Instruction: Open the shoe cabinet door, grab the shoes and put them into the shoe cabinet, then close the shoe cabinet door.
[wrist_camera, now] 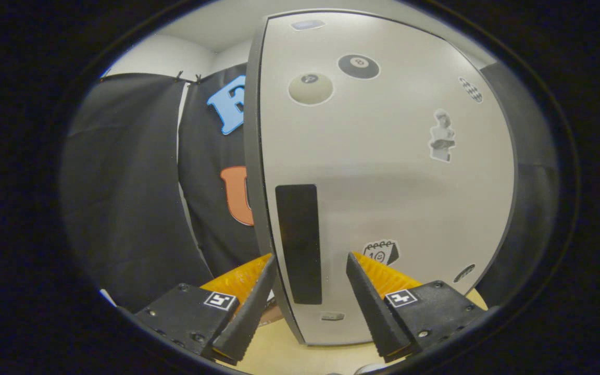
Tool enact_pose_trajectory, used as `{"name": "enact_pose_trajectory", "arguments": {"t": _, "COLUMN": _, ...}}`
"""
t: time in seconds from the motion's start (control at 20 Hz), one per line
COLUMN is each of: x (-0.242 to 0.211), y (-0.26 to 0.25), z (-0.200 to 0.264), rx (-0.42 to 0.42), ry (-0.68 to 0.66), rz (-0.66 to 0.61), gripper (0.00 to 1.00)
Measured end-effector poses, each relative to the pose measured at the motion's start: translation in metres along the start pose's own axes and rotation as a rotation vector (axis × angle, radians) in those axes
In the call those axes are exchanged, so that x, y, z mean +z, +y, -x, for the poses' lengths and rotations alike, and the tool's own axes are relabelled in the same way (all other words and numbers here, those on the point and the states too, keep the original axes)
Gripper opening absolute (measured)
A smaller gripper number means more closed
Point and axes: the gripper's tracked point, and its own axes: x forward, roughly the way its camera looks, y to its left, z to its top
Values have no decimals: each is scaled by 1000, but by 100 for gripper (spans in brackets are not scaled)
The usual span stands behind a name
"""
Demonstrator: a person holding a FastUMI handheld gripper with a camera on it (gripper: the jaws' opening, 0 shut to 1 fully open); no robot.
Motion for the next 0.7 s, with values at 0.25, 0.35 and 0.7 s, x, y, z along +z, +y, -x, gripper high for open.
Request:
{"name": "enact_pose_trajectory", "arguments": {"t": 0.25, "x": 0, "y": 0, "z": -5, "rx": -41, "ry": 3, "rz": 0, "gripper": 71}}
{"name": "enact_pose_trajectory", "arguments": {"t": 0.35, "x": -6, "y": 2, "z": -7, "rx": -41, "ry": 14, "rz": -26, "gripper": 57}}
{"name": "enact_pose_trajectory", "arguments": {"t": 0.7, "x": -9, "y": -1, "z": -6, "rx": -39, "ry": 41, "rz": -12, "gripper": 33}}
